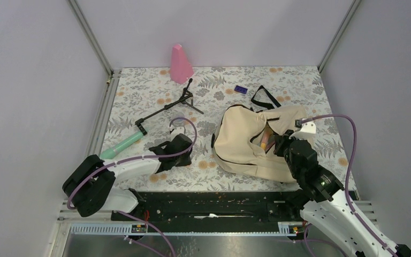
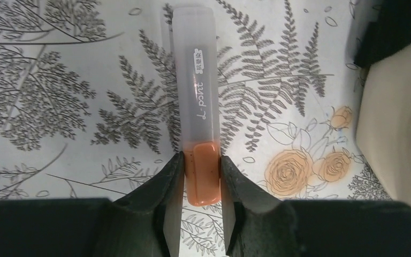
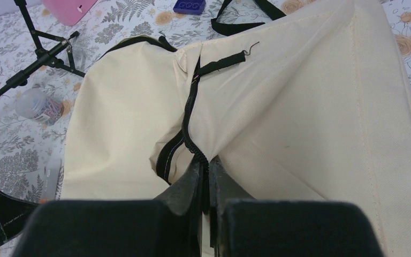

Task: Pack the student bag
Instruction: Pick up the stationery from the center of the board.

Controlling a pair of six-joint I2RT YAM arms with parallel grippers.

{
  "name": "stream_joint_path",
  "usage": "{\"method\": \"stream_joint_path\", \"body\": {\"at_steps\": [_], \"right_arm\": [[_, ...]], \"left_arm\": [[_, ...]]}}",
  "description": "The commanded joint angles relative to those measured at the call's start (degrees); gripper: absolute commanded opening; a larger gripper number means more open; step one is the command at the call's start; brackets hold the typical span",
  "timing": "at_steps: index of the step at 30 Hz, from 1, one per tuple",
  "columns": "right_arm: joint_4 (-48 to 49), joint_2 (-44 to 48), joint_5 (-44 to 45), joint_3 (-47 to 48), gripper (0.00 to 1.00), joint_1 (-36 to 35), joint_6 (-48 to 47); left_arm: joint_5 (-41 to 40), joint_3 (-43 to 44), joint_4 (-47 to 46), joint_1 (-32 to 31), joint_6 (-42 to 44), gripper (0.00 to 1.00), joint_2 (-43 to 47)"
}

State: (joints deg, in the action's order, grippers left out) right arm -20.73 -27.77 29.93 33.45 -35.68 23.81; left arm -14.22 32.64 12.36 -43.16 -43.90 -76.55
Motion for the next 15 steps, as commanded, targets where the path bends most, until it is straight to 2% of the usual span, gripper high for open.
{"method": "stream_joint_path", "body": {"at_steps": [1,8,15], "right_arm": [[5.0,-0.1,1.5,1.8,0.00,-0.1,0.3],[4.9,0.7,1.3,1.8,0.00,-0.1,0.3],[4.9,1.3,1.3,1.5,0.00,-0.1,0.5]], "left_arm": [[-0.1,-1.2,1.0,-2.6,-3.0,0.17,-0.5],[-3.3,1.4,4.8,-5.3,-3.4,0.36,-3.5],[-6.2,3.6,8.1,-6.9,-3.3,0.43,-6.2]]}}
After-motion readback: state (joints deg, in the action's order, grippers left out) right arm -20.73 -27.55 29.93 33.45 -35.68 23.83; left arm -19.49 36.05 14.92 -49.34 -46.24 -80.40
